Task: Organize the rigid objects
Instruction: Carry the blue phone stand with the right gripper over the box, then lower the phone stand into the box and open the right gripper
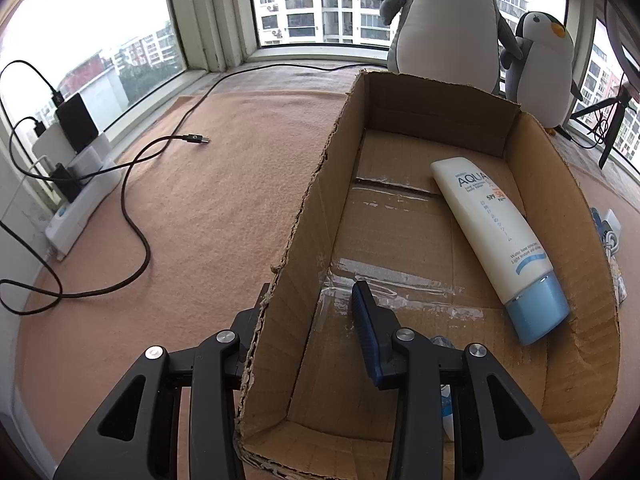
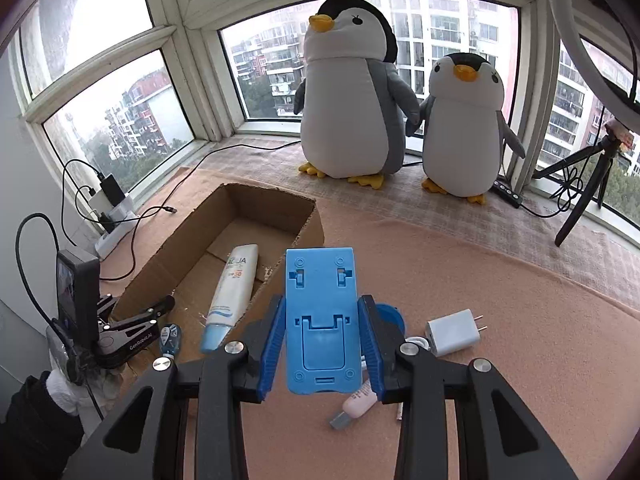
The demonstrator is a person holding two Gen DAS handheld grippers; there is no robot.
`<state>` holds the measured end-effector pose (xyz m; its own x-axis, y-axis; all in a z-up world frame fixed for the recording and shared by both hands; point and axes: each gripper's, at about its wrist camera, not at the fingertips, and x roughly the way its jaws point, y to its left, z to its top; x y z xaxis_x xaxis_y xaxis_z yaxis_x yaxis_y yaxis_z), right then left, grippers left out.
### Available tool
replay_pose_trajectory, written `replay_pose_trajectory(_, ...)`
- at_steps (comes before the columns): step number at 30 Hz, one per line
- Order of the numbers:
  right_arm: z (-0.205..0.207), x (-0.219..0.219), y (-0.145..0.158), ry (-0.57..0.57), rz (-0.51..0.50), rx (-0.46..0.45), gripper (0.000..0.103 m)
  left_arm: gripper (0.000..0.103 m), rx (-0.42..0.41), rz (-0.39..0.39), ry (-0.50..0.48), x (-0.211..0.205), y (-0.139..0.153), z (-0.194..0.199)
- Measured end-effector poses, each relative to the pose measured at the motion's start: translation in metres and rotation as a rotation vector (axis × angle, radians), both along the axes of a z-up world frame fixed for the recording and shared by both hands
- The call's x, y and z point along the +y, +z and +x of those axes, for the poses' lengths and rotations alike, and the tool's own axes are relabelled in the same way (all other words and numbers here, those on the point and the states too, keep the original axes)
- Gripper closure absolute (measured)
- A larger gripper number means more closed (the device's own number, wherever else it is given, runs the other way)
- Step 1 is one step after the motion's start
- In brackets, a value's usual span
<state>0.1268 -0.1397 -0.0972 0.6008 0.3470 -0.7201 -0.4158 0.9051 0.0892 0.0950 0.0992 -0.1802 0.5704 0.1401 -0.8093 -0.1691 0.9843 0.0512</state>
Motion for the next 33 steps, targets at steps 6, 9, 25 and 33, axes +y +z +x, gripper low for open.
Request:
replay_pose_trajectory(6,0.001,0.048,0.002,0.082,0.006,-0.008,0.07,0.066,-0.004,-0.002,-0.002,0.0,0.0,-0.003)
replay_pose_trajectory(9,0.004,0.067,-0.002,0.111,0.013,0.005,0.07,0.066,-0.006,-0.003,-0.002,0.0,0.0,-0.004)
replay_pose_trajectory(25,0.014,0.129,-0.03,0.194,-0.015,0.063,0.07,0.066,-0.013,-0.014,0.001,0.0,-0.001,-0.006)
replay_pose_trajectory(33,0.018,0.139,-0.043,0.207,-0.024,0.096,0.07,0.066,-0.014,-0.017,0.003,0.0,-0.001,-0.006)
